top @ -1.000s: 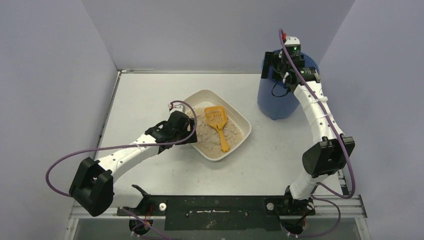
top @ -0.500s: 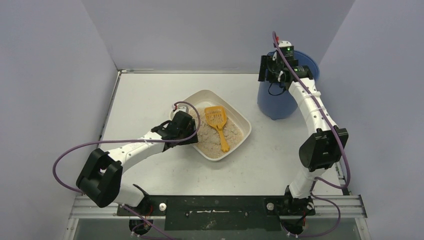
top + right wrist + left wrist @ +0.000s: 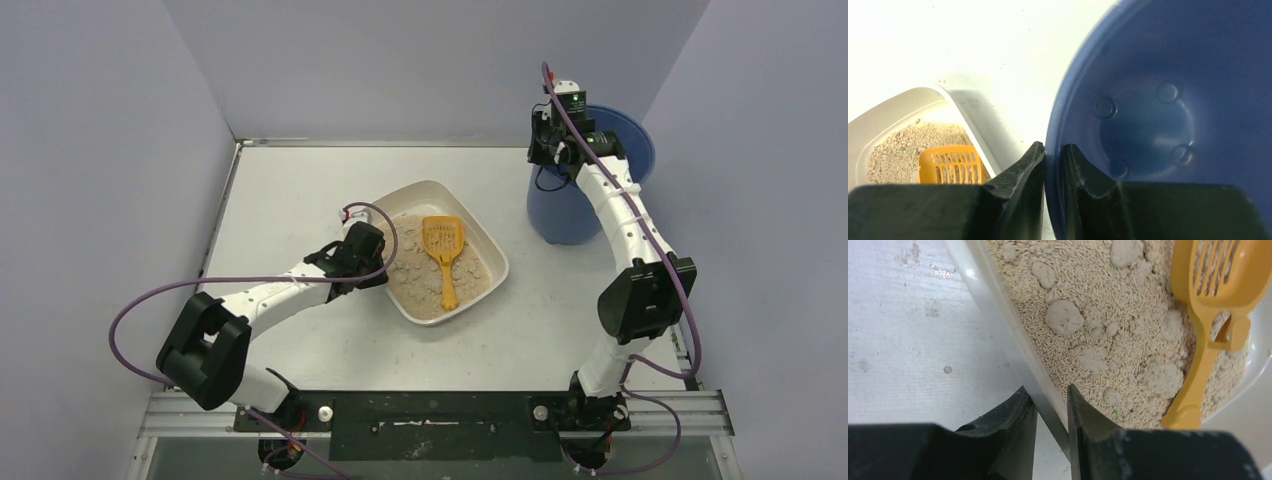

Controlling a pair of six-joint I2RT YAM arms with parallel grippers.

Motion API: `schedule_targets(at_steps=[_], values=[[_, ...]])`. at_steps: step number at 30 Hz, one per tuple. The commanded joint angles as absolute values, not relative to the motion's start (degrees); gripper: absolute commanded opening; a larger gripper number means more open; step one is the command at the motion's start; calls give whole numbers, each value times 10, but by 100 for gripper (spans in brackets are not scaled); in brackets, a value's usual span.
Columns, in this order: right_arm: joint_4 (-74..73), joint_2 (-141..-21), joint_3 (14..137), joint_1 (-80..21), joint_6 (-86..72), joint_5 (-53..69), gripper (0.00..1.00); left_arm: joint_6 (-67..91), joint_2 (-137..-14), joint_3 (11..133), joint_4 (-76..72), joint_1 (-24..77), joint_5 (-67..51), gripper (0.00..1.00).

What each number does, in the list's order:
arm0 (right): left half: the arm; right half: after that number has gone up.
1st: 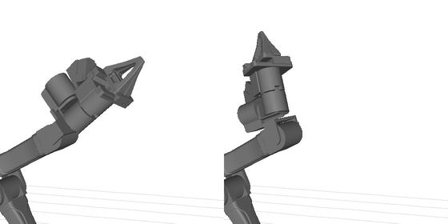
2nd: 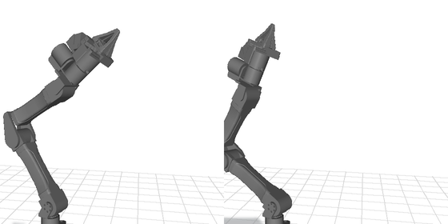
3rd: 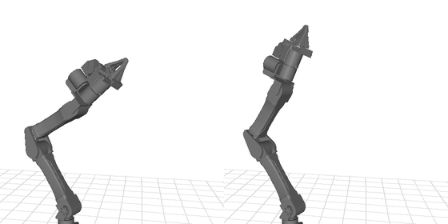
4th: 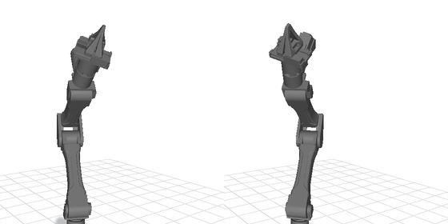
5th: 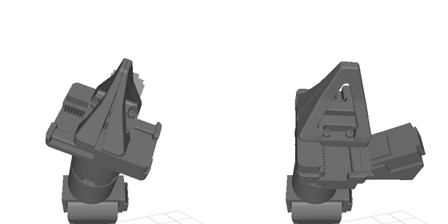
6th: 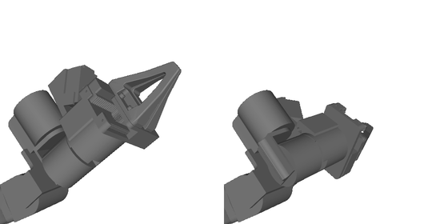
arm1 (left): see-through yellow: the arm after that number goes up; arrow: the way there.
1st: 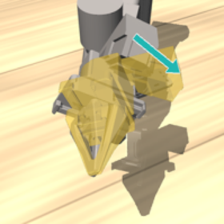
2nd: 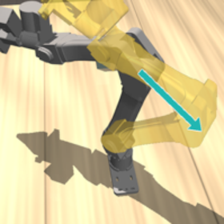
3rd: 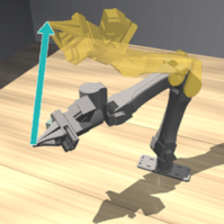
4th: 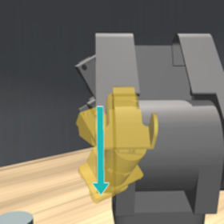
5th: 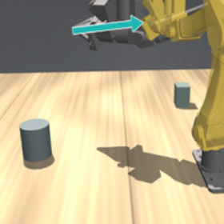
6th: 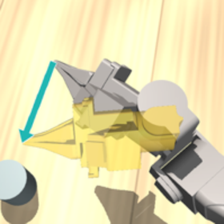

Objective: Clean the litter box

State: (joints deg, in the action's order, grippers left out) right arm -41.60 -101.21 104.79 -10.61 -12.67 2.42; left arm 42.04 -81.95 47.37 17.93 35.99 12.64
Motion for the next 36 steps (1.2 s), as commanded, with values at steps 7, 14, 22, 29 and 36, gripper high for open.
schedule_targets(at_steps=[7, 14, 22, 29, 36], values=[[-429, -935, 1046, -144, -135, -30, 0, 399, -815, 483, 174, 361, 121, 0], [-454, -878, 1019, -197, -134, -82, 0, 392, -777, 490, 203, 351, 129, 0], [-497, -812, 955, -243, -135, -99, 0, 386, -706, 481, 241, 315, 143, 0], [-541, -784, 918, -289, -134, -140, 0, 394, -635, 442, 250, 263, 141, 0], [-547, -784, 889, -302, -133, -176, 0, 403, -618, 418, 250, 254, 126, 0]])
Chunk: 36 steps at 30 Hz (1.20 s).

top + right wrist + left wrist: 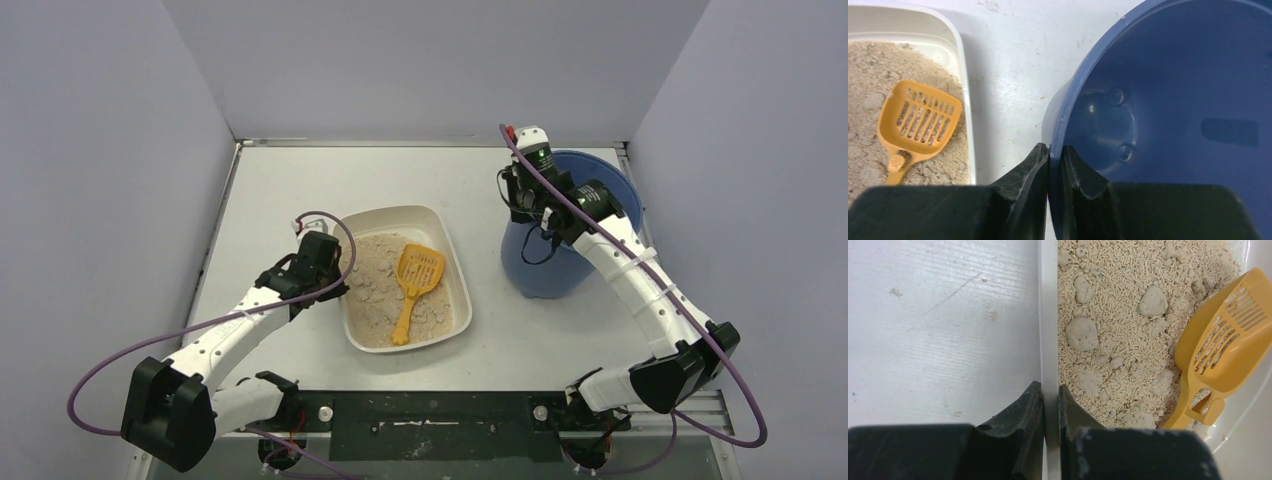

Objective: Clean the litter box

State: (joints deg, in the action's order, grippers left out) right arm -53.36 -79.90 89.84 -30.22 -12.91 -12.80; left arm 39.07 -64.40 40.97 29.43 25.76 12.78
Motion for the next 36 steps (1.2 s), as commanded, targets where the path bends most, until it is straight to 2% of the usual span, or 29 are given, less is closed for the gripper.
schedule_targets(at_steps=[1, 7, 14, 20, 21, 25, 29, 36], values=[[-547, -787, 889, -302, -132, -174, 0, 404, -619, 416, 250, 254, 125, 0], [-545, -798, 877, -308, -130, -181, 0, 405, -617, 405, 240, 253, 116, 0], [-554, -800, 901, -326, -133, -190, 31, 406, -620, 402, 231, 253, 106, 0], [-563, -795, 921, -333, -128, -200, 37, 407, -621, 394, 223, 253, 101, 0], [-563, -797, 923, -333, -128, -200, 36, 407, -621, 392, 222, 253, 100, 0], [-555, -801, 928, -334, -125, -181, 13, 407, -621, 390, 219, 253, 103, 0], [-553, -816, 938, -334, -116, -174, 2, 405, -622, 390, 219, 253, 103, 0], [-522, -839, 959, -335, -80, -165, 0, 404, -618, 390, 221, 253, 102, 0]])
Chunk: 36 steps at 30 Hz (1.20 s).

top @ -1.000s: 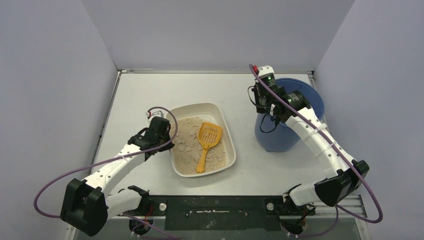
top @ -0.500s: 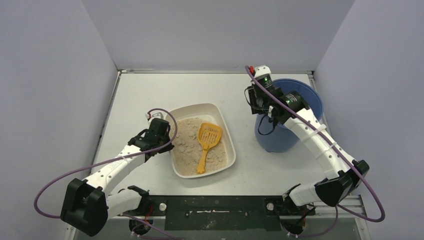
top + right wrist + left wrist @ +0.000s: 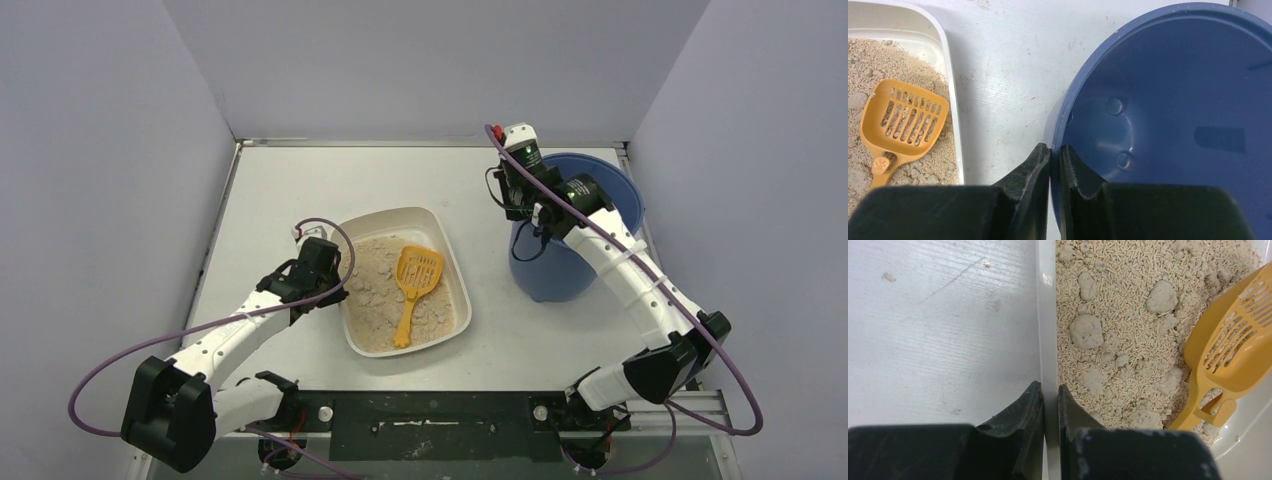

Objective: Clean the litter box

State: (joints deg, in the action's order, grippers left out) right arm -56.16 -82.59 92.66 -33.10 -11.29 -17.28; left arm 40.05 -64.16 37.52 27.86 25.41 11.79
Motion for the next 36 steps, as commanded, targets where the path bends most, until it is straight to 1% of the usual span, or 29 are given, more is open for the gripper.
schedule_targets(at_steps=[1, 16, 26, 28, 29, 31, 32, 36], values=[[-521, -848, 965, -335, -72, -168, 0, 404, -618, 389, 222, 253, 103, 0], [-462, -925, 1054, -337, -11, -169, 0, 405, -610, 376, 223, 253, 109, 0], [-453, -961, 1087, -338, -14, -161, 0, 406, -614, 375, 217, 253, 109, 0], [-457, -959, 1084, -338, -18, -161, 10, 405, -614, 375, 216, 253, 108, 0], [-458, -957, 1081, -340, -20, -168, 18, 405, -614, 375, 216, 253, 108, 0], [-464, -951, 1080, -346, -23, -185, 42, 406, -615, 373, 215, 253, 105, 0], [-467, -948, 1080, -351, -24, -194, 50, 406, -614, 372, 213, 253, 102, 0], [-480, -924, 1073, -374, -32, -226, 68, 406, -617, 365, 208, 253, 95, 0]])
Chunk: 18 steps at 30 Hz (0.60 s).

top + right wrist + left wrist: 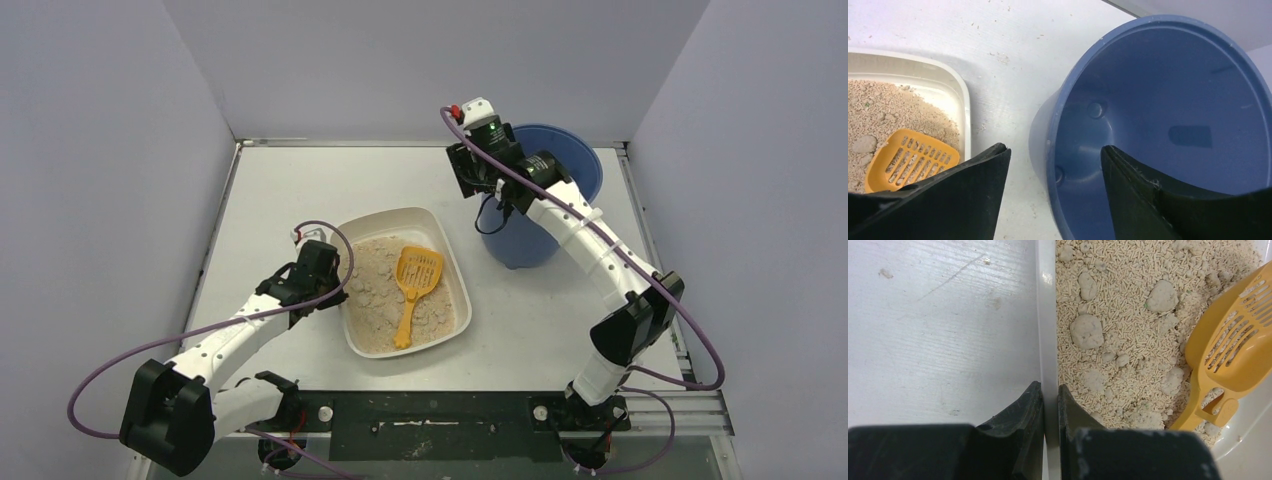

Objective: Clean the litter box

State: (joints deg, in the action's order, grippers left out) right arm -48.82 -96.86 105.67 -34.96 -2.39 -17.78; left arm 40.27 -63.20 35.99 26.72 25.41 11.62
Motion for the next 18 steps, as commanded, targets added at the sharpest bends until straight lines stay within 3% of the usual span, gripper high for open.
schedule_targets(at_steps=[1, 10, 18], values=[[-482, -917, 1071, -379, -36, -229, 71, 407, -617, 362, 208, 253, 93, 0], [-507, -839, 1039, -444, -107, -216, 80, 437, -598, 344, 204, 260, 78, 0], [-486, -781, 916, -543, -216, -196, 83, 537, -557, 319, 205, 319, 118, 0]])
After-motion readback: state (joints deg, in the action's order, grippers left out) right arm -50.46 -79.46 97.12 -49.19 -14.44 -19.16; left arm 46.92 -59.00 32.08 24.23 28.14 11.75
